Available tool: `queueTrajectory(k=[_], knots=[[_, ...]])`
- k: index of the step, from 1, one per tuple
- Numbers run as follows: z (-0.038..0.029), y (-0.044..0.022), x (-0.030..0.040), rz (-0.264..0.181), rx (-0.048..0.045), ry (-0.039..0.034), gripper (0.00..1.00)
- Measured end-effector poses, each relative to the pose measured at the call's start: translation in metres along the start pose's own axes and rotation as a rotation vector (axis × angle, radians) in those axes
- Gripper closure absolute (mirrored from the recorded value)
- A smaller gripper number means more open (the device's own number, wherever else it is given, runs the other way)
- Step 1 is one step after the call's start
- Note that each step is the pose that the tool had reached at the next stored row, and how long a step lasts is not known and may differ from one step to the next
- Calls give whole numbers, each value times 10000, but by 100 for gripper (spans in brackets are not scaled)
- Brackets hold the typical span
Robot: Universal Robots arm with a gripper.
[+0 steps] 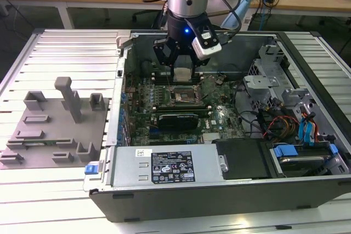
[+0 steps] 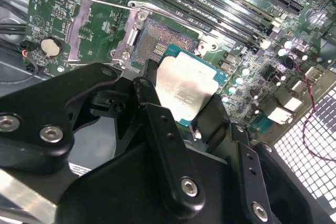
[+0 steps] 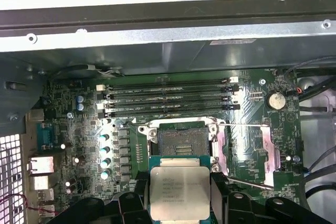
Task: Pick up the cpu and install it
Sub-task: 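Place the cpu into insertion slot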
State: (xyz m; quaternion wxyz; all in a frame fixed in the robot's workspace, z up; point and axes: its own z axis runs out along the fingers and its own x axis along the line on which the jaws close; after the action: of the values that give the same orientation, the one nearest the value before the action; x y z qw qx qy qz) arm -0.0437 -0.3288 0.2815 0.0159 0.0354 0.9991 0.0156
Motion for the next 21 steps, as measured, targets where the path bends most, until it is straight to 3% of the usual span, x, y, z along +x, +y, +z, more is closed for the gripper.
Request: queueTrajectory(k=[21], knots=[[0,0,0,708,22,-22,45]])
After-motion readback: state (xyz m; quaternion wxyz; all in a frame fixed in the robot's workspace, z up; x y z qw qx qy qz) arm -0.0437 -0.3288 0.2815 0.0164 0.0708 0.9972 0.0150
